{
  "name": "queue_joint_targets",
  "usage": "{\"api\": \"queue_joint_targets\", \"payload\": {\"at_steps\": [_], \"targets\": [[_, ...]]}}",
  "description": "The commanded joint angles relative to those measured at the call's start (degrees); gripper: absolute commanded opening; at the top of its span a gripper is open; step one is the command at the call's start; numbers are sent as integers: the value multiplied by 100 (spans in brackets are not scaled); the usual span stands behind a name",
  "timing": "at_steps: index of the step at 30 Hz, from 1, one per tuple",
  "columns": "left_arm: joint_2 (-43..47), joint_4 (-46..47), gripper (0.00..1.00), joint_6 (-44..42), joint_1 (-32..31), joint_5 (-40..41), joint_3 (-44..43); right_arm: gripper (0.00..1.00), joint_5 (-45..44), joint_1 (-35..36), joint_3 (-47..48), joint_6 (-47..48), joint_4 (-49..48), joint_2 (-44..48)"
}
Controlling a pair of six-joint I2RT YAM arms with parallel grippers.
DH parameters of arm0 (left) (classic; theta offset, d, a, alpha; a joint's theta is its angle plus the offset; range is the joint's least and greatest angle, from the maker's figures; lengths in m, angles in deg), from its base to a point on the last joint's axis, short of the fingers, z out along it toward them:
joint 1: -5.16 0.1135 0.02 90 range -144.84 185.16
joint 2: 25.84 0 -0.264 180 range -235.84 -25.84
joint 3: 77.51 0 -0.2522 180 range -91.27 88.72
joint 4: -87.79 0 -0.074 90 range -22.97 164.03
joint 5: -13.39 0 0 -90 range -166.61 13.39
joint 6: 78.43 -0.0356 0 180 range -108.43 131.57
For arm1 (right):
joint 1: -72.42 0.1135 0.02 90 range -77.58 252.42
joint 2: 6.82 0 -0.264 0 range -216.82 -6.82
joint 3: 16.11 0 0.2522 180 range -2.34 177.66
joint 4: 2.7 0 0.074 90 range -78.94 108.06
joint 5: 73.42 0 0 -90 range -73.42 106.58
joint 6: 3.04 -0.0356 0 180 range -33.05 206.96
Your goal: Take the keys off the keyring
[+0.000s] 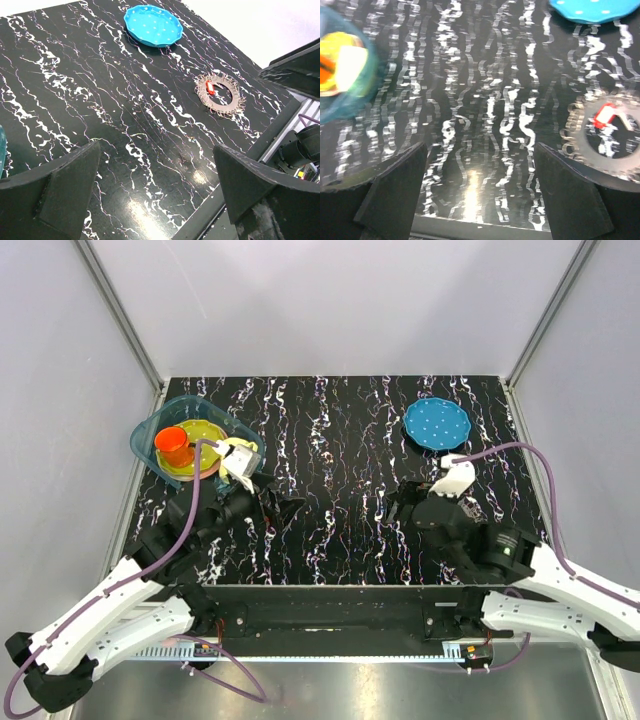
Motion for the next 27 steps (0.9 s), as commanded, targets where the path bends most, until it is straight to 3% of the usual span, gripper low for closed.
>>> {"api": "queue_joint_targets", "payload": {"at_steps": [1,7,12,22,27], "targets": [[58,109,99,-101,6,198,-113,89,-1182,-122,360,-570,1087,-705],[49,-6,99,-118,6,348,-175,77,-7,-1897,415,-475,1449,-1638],[110,-14,99,-127,6,348,-175,69,600,-2828,90,-64,756,-2131],[172,-6,99,-136,6,330,-157,59,2155,-3955,-201,975,-607,-3475],[198,38,99,-162,14,225,-122,57,2508,-4333,-350,1308,-1073,-3749]]}}
